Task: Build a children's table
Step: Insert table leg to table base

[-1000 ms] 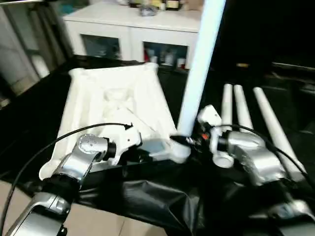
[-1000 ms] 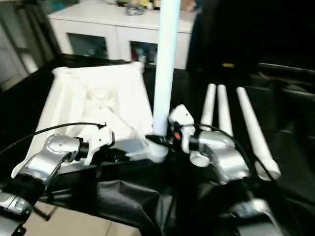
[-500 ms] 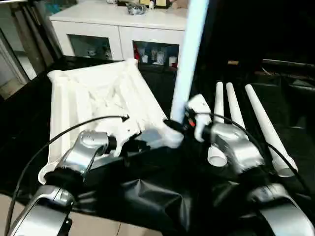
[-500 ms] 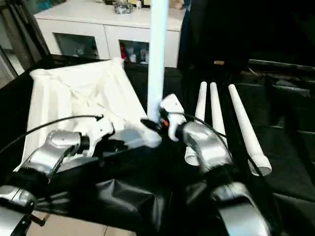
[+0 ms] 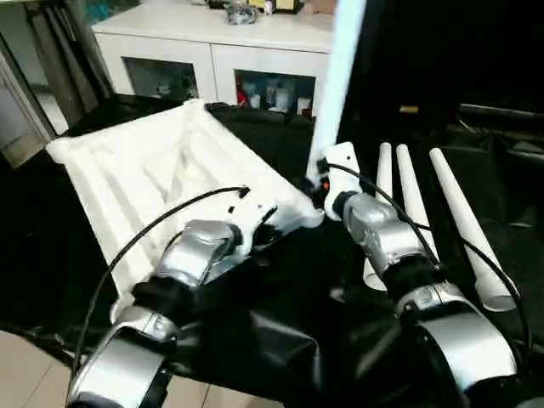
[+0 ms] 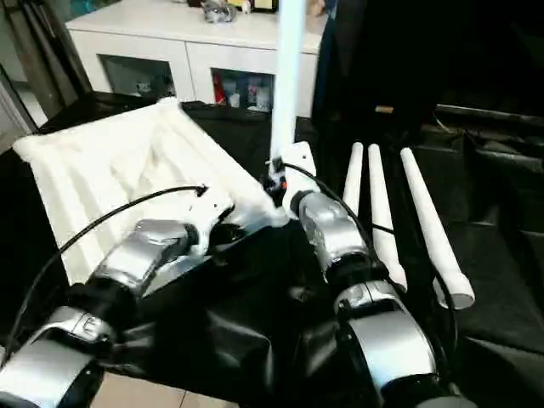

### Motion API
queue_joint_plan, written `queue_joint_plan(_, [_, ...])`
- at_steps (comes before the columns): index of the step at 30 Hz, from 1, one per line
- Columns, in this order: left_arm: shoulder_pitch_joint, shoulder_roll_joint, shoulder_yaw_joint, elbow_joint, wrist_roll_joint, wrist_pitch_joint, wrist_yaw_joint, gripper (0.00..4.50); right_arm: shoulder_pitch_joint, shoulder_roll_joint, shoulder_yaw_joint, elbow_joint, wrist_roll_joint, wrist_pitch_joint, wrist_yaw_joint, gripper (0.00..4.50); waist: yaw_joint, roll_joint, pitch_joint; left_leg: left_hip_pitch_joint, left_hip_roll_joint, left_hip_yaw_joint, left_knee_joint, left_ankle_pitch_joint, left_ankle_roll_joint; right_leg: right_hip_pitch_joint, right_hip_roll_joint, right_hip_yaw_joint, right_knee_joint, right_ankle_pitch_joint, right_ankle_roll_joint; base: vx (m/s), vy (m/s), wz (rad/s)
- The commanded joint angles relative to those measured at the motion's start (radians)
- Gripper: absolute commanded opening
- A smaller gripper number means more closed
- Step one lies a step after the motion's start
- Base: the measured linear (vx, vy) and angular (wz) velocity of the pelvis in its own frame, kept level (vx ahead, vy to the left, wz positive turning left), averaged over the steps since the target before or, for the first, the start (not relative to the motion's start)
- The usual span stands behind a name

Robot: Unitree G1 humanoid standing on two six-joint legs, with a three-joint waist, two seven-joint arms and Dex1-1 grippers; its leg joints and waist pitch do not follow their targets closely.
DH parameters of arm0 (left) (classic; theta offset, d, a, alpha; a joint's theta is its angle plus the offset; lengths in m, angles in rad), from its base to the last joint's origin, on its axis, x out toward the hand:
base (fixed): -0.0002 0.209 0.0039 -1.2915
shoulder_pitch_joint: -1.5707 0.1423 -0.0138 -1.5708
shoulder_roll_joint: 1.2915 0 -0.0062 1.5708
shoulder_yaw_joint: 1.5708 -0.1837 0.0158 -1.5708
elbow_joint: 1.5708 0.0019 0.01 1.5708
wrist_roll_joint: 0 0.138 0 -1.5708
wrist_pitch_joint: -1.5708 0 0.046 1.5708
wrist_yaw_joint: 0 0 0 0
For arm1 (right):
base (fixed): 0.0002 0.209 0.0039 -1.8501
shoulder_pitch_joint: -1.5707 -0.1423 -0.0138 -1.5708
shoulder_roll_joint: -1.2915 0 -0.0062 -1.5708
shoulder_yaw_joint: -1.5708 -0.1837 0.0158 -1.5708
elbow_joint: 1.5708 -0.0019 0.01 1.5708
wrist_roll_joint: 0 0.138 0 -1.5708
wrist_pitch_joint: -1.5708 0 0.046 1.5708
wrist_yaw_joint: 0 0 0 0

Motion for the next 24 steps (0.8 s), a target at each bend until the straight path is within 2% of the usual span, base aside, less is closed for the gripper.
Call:
queue_joint_plan(1, [-0.042,-0.001,0.045,-0.004,0.012,0.010,0.100,0.00,0.067,0.057,0.027,0.132,-0.003,0.071,0.024,1.87,0.003,-0.001,-0.037,0.003,0.068,-0.032,-0.091,-0.304,-0.005,0.025,-0.106,0.062,-0.097,-0.375,-0.186,0.000,0.000,0.00])
queue_joint_plan(5, [-0.029,0.012,0.042,-0.031,0.012,0.011,0.084,0.00,0.060,0.059,0.015,0.148,-0.004,0.069,0.041,1.87,0.002,-0.004,-0.034,0.006,0.068,-0.035,-0.093,-0.342,-0.009,0.019,-0.107,0.063,-0.105,-0.442,-0.163,0.000,0.000,0.00])
queue_joint_plan(6, [-0.028,0.013,0.042,-0.032,0.011,0.010,0.082,0.00,0.060,0.059,0.014,0.148,-0.003,0.070,0.044,1.87,0.003,-0.002,-0.035,0.006,0.069,-0.036,-0.094,-0.344,-0.010,0.019,-0.107,0.063,-0.105,-0.441,-0.161,0.000,0.000,0.00])
queue_joint_plan(7, [-0.018,0.024,0.034,-0.053,0.004,-0.013,0.044,0.00,0.059,0.053,0.013,0.139,0.005,0.081,0.084,1.87,0.002,-0.006,-0.035,0.005,0.069,-0.035,-0.094,-0.340,-0.009,0.019,-0.107,0.063,-0.105,-0.436,-0.161,0.000,0.000,0.00])
queue_joint_plan(8, [-0.011,0.033,0.028,-0.067,0.000,-0.028,0.017,0.00,0.058,0.050,0.012,0.133,0.009,0.087,0.111,1.87,0.004,-0.004,-0.036,0.005,0.070,-0.037,-0.094,-0.338,-0.009,0.020,-0.109,0.064,-0.103,-0.427,-0.163,0.000,0.000,0.00])
queue_joint_plan(9, [0.001,0.046,0.019,-0.088,-0.004,-0.045,-0.020,0.00,0.057,0.044,0.015,0.124,0.013,0.095,0.151,1.87,0.002,-0.003,-0.037,-0.005,0.073,-0.040,-0.098,-0.318,-0.005,0.027,-0.109,0.063,-0.096,-0.377,-0.175,0.000,0.000,0.00])
queue_joint_plan(12, [0.039,0.097,-0.008,-0.151,-0.023,-0.080,-0.139,0.00,0.058,0.016,0.044,0.095,0.011,0.114,0.296,1.87,-0.003,-0.004,-0.043,-0.010,0.073,-0.036,-0.094,-0.274,0.012,0.035,-0.110,0.065,-0.086,-0.286,-0.200,0.000,0.000,0.00])
queue_joint_plan(13, [0.056,0.125,-0.017,-0.174,-0.031,-0.104,-0.191,0.00,0.063,-0.004,0.066,0.075,0.010,0.123,0.376,1.87,-0.002,-0.001,-0.045,-0.006,0.072,-0.030,-0.091,-0.236,0.024,0.032,-0.106,0.065,-0.083,-0.223,-0.220,0.000,0.000,0.00])
queue_joint_plan(14, [0.069,0.147,-0.023,-0.192,-0.040,-0.120,-0.234,0.00,0.069,-0.021,0.084,0.058,0.007,0.125,0.440,1.87,0.000,-0.004,-0.048,-0.012,0.072,-0.030,-0.087,-0.189,0.044,0.042,-0.108,0.064,-0.075,-0.153,-0.241,0.051,-0.020,0.01])
queue_joint_plan(15, [0.090,0.184,-0.031,-0.220,-0.052,-0.137,-0.297,0.00,0.081,-0.051,0.115,0.026,0.004,0.126,0.543,1.87,0.004,-0.003,-0.050,-0.012,0.073,-0.026,-0.081,-0.142,0.064,0.045,-0.108,0.063,-0.066,-0.074,-0.257,0.051,-0.020,0.01])
queue_joint_plan(16, [0.111,0.218,-0.037,-0.244,-0.066,-0.175,-0.360,0.00,0.097,-0.082,0.144,-0.007,0.003,0.116,0.633,1.87,0.007,-0.002,-0.050,-0.012,0.073,-0.025,-0.080,-0.123,0.076,0.045,-0.107,0.061,-0.064,-0.042,-0.264,0.053,-0.021,0.02])
queue_joint_plan(17, [0.111,0.218,-0.037,-0.244,-0.066,-0.175,-0.360,0.00,0.097,-0.082,0.144,-0.007,0.003,0.116,0.633,1.87,0.013,-0.001,-0.053,-0.013,0.074,-0.021,-0.075,-0.084,0.095,0.049,-0.104,0.058,-0.056,0.017,-0.272,0.000,0.000,0.00])
queue_joint_plan(18, [0.119,0.231,-0.040,-0.253,-0.072,-0.194,-0.386,0.00,0.103,-0.095,0.156,-0.021,0.002,0.110,0.669,1.87,0.017,0.001,-0.053,-0.010,0.076,-0.020,-0.073,-0.069,0.105,0.045,-0.103,0.055,-0.052,0.044,-0.282,0.000,0.000,0.00])
queue_joint_plan(19, [0.144,0.270,-0.037,-0.282,-0.093,-0.233,-0.450,0.00,0.128,-0.138,0.185,-0.070,0.010,0.098,0.780,1.87,0.020,0.000,-0.053,-0.010,0.076,-0.019,-0.073,-0.069,0.107,0.044,-0.102,0.055,-0.052,0.046,-0.283,0.000,0.000,0.00])
queue_joint_plan(21, [0.162,0.312,-0.034,-0.295,-0.099,-0.265,-0.496,0.00,0.152,-0.183,0.207,-0.116,0.015,0.098,0.894,1.87,0.032,-0.003,-0.053,-0.010,0.079,-0.020,-0.071,-0.067,0.119,0.047,-0.104,0.054,-0.048,0.054,-0.278,0.000,0.000,0.00])
queue_joint_plan(23, [0.167,0.325,-0.033,-0.298,-0.100,-0.276,-0.510,0.00,0.158,-0.196,0.211,-0.129,0.014,0.098,0.926,1.87,0.036,0.000,-0.053,-0.005,0.081,-0.018,-0.071,-0.069,0.117,0.042,-0.102,0.054,-0.048,0.047,-0.279,0.000,0.000,0.00])
queue_joint_plan(24, [0.175,0.345,-0.026,-0.300,-0.113,-0.286,-0.544,0.00,0.170,-0.217,0.215,-0.150,0.018,0.108,0.980,1.87,0.045,-0.002,-0.052,-0.002,0.082,-0.018,-0.074,-0.082,0.102,0.040,-0.101,0.054,-0.050,0.012,-0.280,0.000,0.000,0.00])
